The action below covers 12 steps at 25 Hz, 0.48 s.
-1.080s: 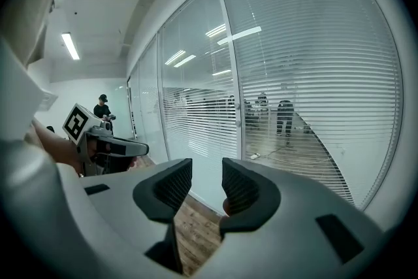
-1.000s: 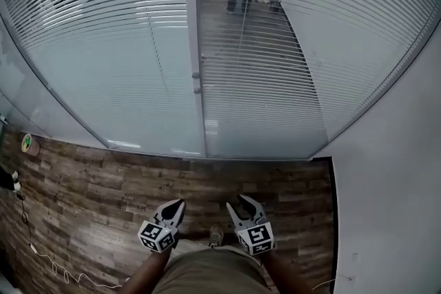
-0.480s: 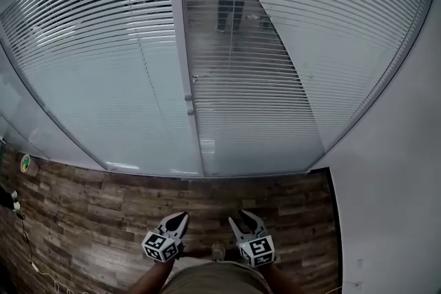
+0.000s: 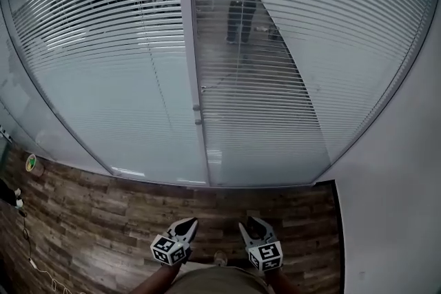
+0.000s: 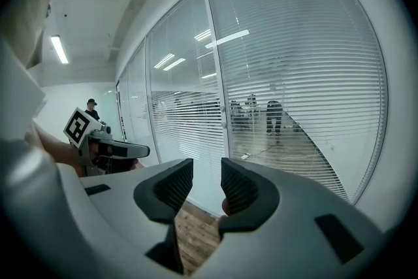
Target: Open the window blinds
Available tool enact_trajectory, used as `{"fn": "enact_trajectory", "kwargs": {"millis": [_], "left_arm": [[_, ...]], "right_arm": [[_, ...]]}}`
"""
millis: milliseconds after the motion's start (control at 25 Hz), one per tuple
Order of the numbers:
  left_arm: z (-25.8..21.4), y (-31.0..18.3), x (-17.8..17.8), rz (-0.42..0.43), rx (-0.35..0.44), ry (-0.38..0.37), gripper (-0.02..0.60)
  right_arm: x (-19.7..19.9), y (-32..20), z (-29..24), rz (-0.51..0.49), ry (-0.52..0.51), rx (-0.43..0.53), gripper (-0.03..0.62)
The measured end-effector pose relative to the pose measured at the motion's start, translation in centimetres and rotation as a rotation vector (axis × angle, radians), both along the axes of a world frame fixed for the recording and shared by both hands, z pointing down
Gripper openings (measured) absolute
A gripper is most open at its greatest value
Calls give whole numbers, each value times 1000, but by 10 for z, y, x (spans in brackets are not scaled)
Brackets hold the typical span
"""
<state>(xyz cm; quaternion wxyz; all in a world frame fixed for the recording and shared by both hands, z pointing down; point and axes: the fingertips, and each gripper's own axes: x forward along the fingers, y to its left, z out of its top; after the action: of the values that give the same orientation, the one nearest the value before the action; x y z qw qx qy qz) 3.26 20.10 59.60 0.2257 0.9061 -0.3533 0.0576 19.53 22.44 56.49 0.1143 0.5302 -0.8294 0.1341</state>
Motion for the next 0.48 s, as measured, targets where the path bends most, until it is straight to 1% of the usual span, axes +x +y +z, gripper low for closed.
{"fn": "enact_trajectory", "kwargs": {"millis": [80, 200, 480], "left_arm": [[-5, 1, -1, -3, 8, -3, 14], [-1, 4, -7, -21, 20, -15, 14], [6, 5, -22, -68, 9, -11, 14]], "right_arm": [[3, 2, -3, 7, -15, 1, 141], [4, 5, 2, 14, -32, 6, 141], [-9, 2, 7, -23, -12, -7, 137]]}}
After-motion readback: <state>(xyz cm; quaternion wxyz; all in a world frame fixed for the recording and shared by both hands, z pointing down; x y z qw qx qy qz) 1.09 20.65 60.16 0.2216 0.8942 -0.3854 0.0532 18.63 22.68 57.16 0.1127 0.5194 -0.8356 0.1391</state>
